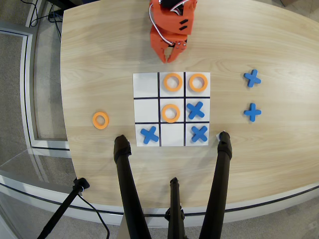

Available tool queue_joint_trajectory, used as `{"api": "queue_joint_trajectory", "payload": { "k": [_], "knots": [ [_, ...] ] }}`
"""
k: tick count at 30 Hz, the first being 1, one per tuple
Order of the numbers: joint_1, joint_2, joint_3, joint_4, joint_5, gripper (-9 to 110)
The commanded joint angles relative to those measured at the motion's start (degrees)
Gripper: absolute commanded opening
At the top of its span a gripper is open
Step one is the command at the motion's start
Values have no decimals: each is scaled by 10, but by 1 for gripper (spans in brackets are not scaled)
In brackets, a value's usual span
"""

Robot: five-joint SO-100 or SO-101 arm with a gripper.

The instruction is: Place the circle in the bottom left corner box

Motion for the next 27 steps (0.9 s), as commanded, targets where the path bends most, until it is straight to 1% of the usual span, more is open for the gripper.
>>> {"api": "queue_joint_trajectory", "payload": {
  "k": [1,3,9,15,17,20,27],
  "knots": [
    [117,1,33,16,-28,0],
    [207,7,33,24,-53,0],
    [455,21,33,43,-46,0],
    [740,21,33,43,-46,0],
    [808,21,33,43,-46,0],
    [863,21,33,43,-46,0],
    [854,21,33,43,-46,0]
  ]
}}
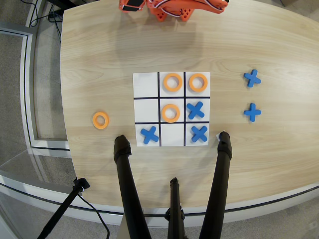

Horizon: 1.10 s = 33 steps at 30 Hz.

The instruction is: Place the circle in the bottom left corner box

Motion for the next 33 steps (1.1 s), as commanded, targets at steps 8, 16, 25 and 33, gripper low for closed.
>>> {"api": "queue_joint_trajectory", "payload": {
  "k": [8,16,25,33],
  "knots": [
    [-8,10,33,5,-2,0],
    [-8,10,33,5,-2,0],
    [-8,10,33,5,-1,0],
    [-8,10,33,5,-1,0]
  ]
}}
